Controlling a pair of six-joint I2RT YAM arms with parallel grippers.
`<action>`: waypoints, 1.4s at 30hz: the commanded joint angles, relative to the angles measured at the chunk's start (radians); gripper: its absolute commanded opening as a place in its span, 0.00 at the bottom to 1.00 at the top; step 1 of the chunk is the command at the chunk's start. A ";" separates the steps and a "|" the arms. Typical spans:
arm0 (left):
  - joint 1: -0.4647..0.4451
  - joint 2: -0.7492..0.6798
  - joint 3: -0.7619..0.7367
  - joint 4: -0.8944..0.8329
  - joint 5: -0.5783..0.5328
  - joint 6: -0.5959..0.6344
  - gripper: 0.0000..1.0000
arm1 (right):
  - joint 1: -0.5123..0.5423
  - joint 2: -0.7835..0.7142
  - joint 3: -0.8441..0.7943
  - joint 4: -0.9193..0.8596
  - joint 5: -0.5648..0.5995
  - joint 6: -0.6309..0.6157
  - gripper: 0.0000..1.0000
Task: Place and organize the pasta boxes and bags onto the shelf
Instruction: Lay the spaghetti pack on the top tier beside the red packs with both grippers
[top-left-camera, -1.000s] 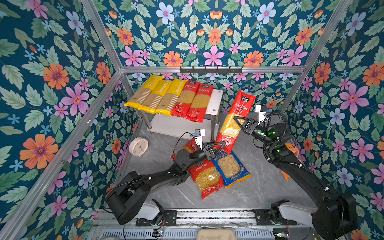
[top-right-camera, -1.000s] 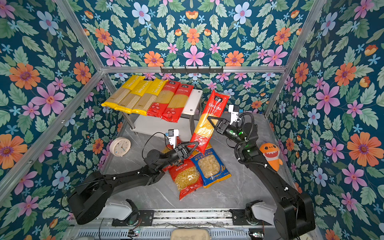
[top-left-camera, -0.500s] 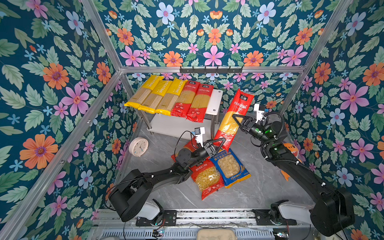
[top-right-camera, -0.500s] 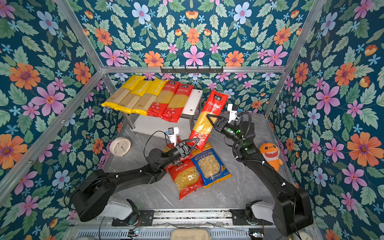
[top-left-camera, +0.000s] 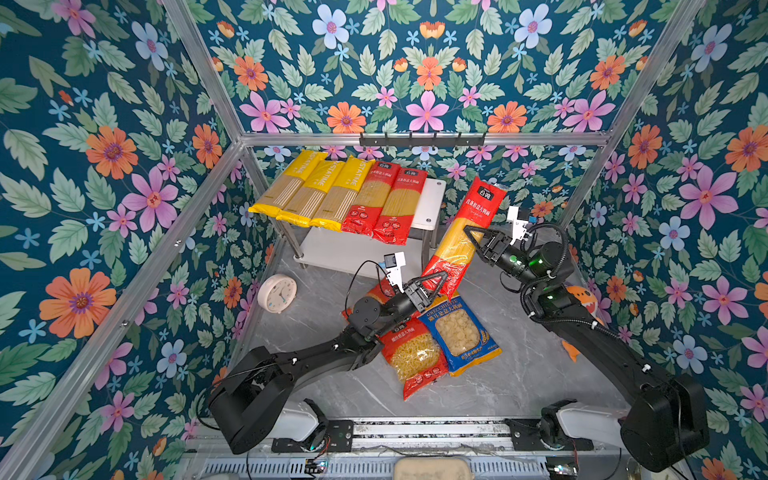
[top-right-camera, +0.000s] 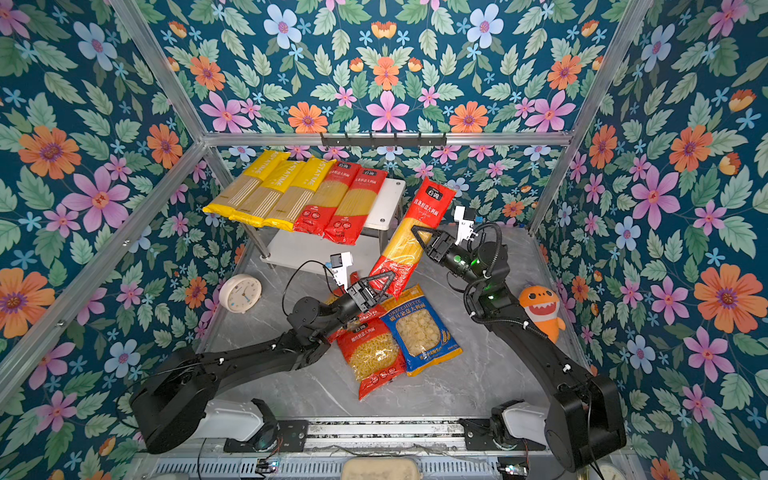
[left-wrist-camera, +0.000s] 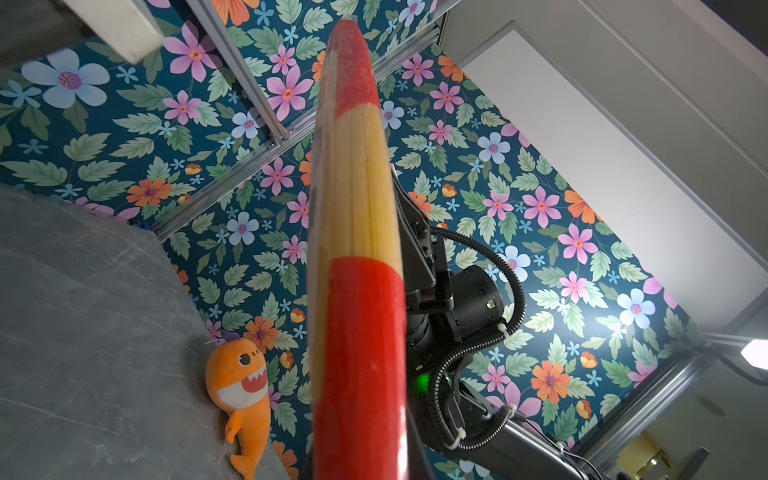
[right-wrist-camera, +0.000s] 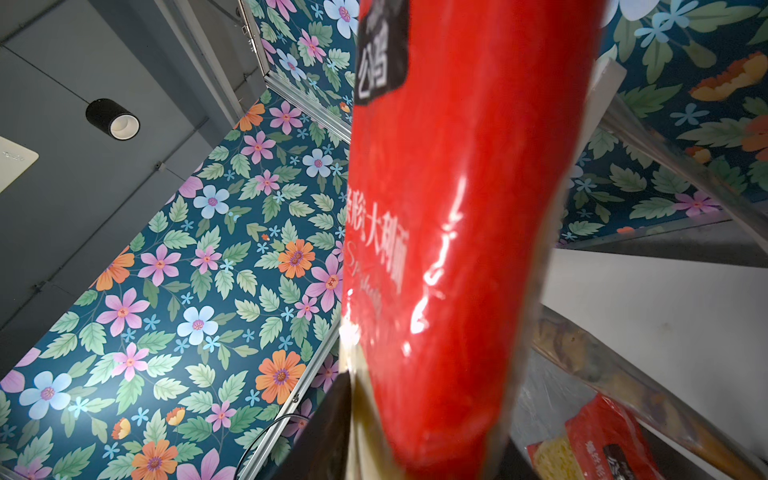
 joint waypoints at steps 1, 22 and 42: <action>0.003 -0.030 0.020 0.057 -0.075 0.011 0.03 | 0.000 -0.013 0.000 0.041 0.019 -0.013 0.47; 0.203 -0.014 0.251 -0.307 -0.055 -0.281 0.00 | 0.000 -0.118 -0.063 -0.073 0.058 -0.103 0.61; 0.222 -0.055 0.348 -0.673 -0.222 -0.373 0.00 | 0.000 -0.106 -0.070 -0.064 0.052 -0.108 0.60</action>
